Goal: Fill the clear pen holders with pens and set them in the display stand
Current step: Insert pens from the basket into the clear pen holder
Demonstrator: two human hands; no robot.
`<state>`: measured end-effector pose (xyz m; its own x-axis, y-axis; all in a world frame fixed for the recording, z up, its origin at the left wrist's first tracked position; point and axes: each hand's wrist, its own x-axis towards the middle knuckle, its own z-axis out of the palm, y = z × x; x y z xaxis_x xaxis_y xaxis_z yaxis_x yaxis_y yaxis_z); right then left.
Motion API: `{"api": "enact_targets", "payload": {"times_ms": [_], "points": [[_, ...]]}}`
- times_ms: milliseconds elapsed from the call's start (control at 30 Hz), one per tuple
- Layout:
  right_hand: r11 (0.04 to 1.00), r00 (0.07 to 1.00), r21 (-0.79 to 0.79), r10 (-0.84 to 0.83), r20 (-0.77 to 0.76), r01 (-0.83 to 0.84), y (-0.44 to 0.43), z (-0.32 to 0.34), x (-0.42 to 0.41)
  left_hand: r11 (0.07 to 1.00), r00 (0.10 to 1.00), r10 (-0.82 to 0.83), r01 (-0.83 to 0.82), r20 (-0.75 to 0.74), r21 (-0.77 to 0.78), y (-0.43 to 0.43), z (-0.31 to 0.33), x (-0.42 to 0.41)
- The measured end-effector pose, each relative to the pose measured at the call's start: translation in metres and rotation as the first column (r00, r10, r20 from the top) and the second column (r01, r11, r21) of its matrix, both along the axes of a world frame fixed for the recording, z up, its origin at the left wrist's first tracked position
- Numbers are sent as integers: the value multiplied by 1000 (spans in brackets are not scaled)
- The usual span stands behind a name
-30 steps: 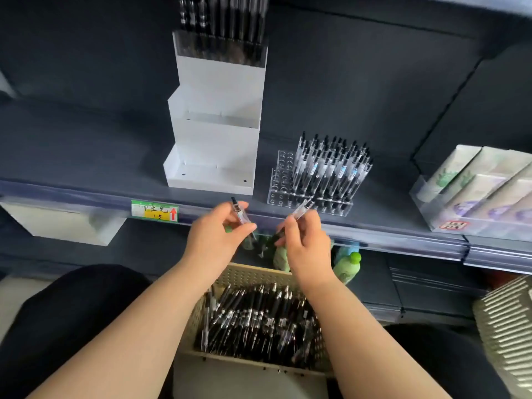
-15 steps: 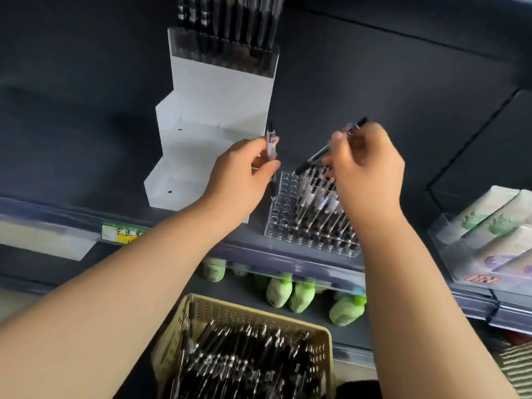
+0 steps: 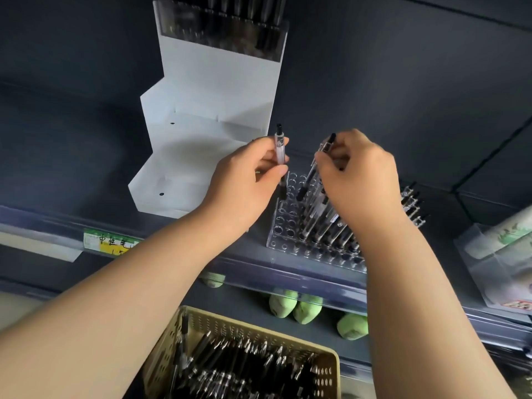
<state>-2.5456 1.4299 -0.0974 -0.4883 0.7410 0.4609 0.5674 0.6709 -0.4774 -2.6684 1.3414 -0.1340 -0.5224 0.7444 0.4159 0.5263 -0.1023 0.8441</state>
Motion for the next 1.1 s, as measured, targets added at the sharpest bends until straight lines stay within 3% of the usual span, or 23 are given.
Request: {"api": "enact_targets", "payload": {"times_ms": [1100], "points": [[999,1000,21,-27,-10,28,0,-3,-4,1000,999,-23,23,33,3,10,-8,4]]}}
